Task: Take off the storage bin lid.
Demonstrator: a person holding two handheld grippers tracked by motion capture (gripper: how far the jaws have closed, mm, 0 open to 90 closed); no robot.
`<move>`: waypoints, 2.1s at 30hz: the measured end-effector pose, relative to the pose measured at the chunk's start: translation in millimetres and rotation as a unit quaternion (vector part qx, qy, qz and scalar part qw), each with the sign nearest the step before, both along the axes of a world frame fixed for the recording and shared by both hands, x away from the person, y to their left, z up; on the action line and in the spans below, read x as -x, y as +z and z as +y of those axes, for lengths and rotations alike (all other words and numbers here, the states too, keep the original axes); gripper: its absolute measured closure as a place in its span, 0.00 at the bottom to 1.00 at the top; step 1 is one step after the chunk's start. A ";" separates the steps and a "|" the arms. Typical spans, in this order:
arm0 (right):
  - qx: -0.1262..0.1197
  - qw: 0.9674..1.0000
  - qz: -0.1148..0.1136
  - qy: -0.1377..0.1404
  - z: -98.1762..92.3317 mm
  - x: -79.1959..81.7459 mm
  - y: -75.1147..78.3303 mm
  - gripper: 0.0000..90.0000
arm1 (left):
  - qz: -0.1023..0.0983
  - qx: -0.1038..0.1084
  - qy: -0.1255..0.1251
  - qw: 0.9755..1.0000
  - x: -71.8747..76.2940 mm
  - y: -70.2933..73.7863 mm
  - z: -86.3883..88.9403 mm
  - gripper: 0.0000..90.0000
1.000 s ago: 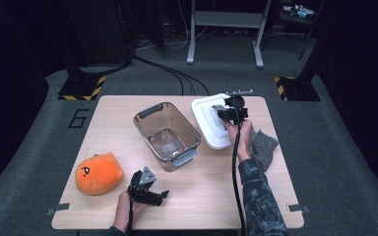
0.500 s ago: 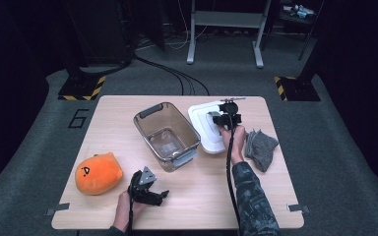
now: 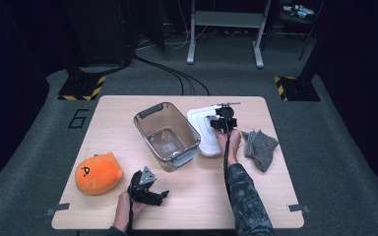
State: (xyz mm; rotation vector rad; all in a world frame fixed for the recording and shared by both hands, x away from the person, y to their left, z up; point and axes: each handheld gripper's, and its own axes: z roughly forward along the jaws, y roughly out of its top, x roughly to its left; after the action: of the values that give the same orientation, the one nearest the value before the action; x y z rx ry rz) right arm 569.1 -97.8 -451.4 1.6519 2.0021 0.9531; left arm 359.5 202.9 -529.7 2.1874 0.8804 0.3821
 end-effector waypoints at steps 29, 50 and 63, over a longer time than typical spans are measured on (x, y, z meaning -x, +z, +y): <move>0.008 1.000 0.028 0.002 -17.3 -3.6 -21.3 0.47 | 0.000 0.001 0.001 1.000 0.0 -0.1 -0.1 0.12; 0.016 0.994 -0.024 0.109 -34.3 76.7 -9.9 0.10 | -0.005 -0.003 -0.002 1.000 0.1 0.3 -0.4 0.12; 0.028 0.991 -0.036 0.129 -44.7 121.8 -26.9 0.02 | -0.001 0.005 -0.002 1.000 0.5 -0.2 -0.7 0.12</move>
State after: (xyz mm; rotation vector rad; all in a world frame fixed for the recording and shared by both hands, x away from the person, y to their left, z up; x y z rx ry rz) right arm 447.3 -142.5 -478.4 1.3305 2.2085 1.0170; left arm 359.0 202.1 -529.9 2.1791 0.8748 0.3775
